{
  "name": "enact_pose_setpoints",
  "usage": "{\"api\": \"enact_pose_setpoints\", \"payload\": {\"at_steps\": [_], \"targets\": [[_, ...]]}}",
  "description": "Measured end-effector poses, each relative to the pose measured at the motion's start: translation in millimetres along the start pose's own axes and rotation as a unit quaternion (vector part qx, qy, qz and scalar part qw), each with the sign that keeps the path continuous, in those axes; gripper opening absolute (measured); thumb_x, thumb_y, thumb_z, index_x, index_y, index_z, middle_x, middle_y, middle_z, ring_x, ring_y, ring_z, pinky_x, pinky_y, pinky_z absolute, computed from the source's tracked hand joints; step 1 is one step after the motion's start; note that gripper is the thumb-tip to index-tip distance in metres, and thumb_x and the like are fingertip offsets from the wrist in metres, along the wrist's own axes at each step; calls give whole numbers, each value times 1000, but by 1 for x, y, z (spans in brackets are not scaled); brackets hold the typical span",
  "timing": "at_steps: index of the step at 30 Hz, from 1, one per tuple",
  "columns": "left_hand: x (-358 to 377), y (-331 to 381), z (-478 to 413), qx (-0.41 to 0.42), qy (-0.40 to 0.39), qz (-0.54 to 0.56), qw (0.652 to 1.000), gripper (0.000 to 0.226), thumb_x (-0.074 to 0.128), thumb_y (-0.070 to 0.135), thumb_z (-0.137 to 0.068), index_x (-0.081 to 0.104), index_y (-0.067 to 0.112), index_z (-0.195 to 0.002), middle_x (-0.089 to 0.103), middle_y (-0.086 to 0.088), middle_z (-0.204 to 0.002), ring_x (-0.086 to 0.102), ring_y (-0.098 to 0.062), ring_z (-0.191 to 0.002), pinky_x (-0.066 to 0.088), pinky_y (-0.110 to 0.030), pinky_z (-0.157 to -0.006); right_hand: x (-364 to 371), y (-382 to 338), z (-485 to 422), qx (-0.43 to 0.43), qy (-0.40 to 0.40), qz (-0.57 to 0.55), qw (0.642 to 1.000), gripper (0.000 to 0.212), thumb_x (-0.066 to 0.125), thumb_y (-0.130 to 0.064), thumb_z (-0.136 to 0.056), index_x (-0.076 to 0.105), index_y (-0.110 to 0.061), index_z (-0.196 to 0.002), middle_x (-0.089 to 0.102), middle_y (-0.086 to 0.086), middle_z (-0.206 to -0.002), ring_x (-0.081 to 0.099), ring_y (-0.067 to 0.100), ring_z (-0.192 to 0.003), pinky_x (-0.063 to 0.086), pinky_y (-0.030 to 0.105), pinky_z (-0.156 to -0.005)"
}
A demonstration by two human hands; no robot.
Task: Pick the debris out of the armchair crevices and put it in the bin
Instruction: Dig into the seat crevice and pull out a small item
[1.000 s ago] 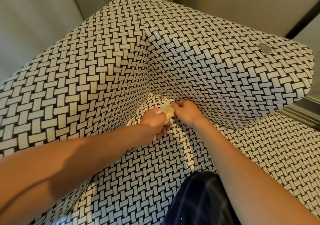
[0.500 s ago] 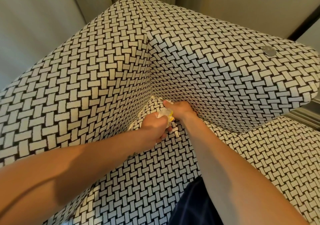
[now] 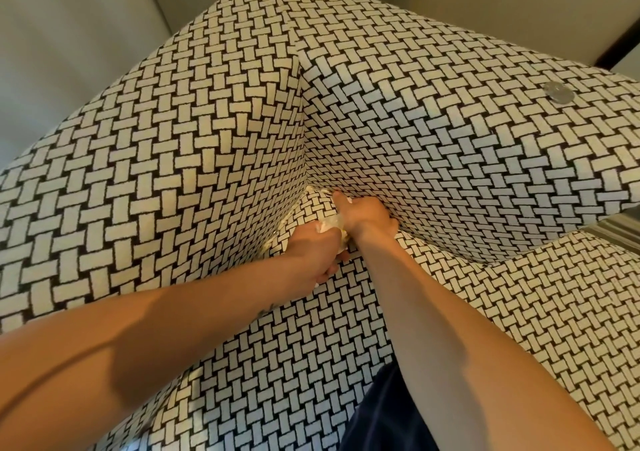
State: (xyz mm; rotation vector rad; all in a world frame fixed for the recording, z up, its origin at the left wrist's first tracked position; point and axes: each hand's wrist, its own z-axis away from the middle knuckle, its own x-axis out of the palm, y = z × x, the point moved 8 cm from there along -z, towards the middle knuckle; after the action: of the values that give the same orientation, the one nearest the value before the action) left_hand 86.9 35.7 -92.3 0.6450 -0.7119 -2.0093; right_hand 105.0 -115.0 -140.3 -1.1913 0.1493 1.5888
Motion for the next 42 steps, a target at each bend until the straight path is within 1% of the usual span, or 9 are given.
{"api": "enact_pose_setpoints", "payload": {"at_steps": [5, 14, 17, 20, 24, 27, 34, 38, 42], "targets": [[0, 1, 1, 4, 0, -18, 1000, 15, 48, 18, -102, 62, 17, -99, 67, -9, -76, 42, -12, -41, 25, -16, -35, -2, 4, -1, -11, 15, -37, 999, 51, 43, -61, -99, 75, -22, -93, 74, -2, -94, 64, 22, -97, 23, 38, -84], [2, 3, 2, 2, -11, -5, 1000, 16, 46, 16, -102, 60, 20, -97, 67, -9, -75, 41, -12, -39, 24, -16, -36, -7, 8, 8, -18, 9, -135, 991, 38, 52, -56, -99, 76, -27, -101, 76, -5, -100, 61, 19, -94, 24, 33, -96], [3, 4, 2, 3, -14, 3, 1000, 17, 45, 16, -101, 59, 18, -93, 65, -10, -73, 39, -12, -40, 23, -16, -37, -9, 7, 10, -41, -3, -182, 982, 36, 57, -54, -97, 74, -30, -76, 74, -7, -80, 67, 22, -90, 35, 41, -110], [4, 4, 3, 0, -20, 5, 1000, 18, 43, 15, -101, 58, 16, -91, 65, -11, -76, 38, -13, -42, 22, -16, -37, -14, 8, 16, -80, -29, -231, 969, 39, 63, -48, -95, 72, -33, -60, 75, 0, -74, 71, 28, -86, 50, 48, -100], [5, 5, 4, -4, -27, 2, 1000, 18, 42, 16, -102, 58, 16, -93, 65, -12, -81, 39, -13, -44, 23, -17, -38, -21, 5, 24, -115, -51, -237, 963, 21, 62, -37, -99, 75, -30, -84, 79, 2, -92, 73, 24, -93, 57, 40, -90], [5, 4, 4, -3, -30, 5, 1000, 19, 41, 17, -102, 58, 17, -94, 65, -12, -81, 39, -13, -43, 23, -16, -38, -20, 4, 25, -124, -40, -197, 972, 21, 62, -36, -100, 78, -23, -104, 77, -2, -92, 72, 20, -91, 57, 36, -87], [4, 4, 0, 5, -33, 20, 999, 17, 42, 20, -102, 57, 16, -96, 64, -12, -80, 39, -14, -45, 24, -17, -37, -30, 2, 33, -152, -8, -157, 976, 23, 63, -36, -98, 79, -20, -103, 74, -4, -77, 66, 15, -69, 54, 31, -69], [3, 3, -3, 7, -21, 20, 1000, 17, 38, 18, -102, 54, 20, -95, 62, -11, -81, 38, -13, -45, 25, -15, -36, -41, -3, 39, -161, 42, -123, 978, 28, 61, -37, -99, 78, -17, -90, 71, -2, -69, 64, 17, -64, 58, 37, -71], [1, 2, -5, 14, -11, 11, 1000, 16, 37, 17, -102, 52, 22, -99, 63, -10, -79, 38, -13, -45, 25, -17, -36, -63, -21, 56, -229, 125, -74, 962, 26, 56, -34, -100, 78, -21, -104, 76, -5, -79, 70, 15, -70, 60, 37, -72]]}}
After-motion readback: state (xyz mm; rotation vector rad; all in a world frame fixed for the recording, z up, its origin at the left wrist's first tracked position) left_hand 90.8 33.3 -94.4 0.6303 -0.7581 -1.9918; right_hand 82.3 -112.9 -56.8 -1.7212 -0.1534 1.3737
